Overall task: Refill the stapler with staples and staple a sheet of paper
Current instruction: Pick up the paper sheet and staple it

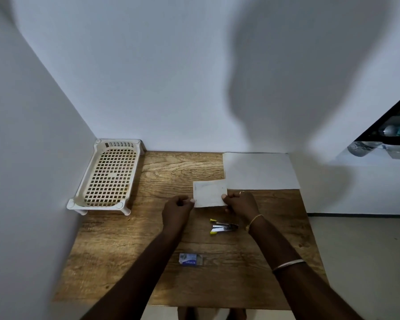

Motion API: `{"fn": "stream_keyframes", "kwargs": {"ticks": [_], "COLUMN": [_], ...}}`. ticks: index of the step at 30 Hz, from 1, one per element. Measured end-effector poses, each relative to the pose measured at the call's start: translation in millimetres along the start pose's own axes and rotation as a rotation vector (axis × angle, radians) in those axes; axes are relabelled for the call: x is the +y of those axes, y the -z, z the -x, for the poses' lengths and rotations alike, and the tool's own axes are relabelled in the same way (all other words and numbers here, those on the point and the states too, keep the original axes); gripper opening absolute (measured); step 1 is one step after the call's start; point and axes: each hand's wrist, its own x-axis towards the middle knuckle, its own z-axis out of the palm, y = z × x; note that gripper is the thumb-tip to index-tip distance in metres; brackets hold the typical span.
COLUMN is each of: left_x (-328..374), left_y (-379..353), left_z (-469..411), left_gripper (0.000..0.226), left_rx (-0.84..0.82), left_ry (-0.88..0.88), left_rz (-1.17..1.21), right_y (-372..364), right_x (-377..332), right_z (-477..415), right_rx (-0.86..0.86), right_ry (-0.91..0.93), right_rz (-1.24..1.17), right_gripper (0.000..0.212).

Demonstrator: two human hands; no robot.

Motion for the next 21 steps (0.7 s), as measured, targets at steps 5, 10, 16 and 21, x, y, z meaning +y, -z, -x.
{"fn": "stream_keyframes", "kwargs": {"ticks": [5,10,16,21], "left_x": [24,46,59,65], "left_y": [12,19,29,33], "left_z": [7,16,17,17], "left_gripper": [0.031,0.016,0.018,0.031], "left_rx": [-0.162,-0.280,-0.240,-0.208], "left_ry": [0.048,0.086,0.048,0.059], "left_rz": [0.350,0.608,0.679,0.707], "right_y": [9,11,26,22], "right_x": [-22,-38,-40,6], "right_z": [10,23,25,19], "right_rx": [-0.077,-0.140,-0.031,0.017], "right_ry": [0.043,0.075,0.303,0.374], "right_rz": [-0.141,-0.268,-0.158,0.600], "right_gripper": [0.017,0.022,0.015,0.037]}}
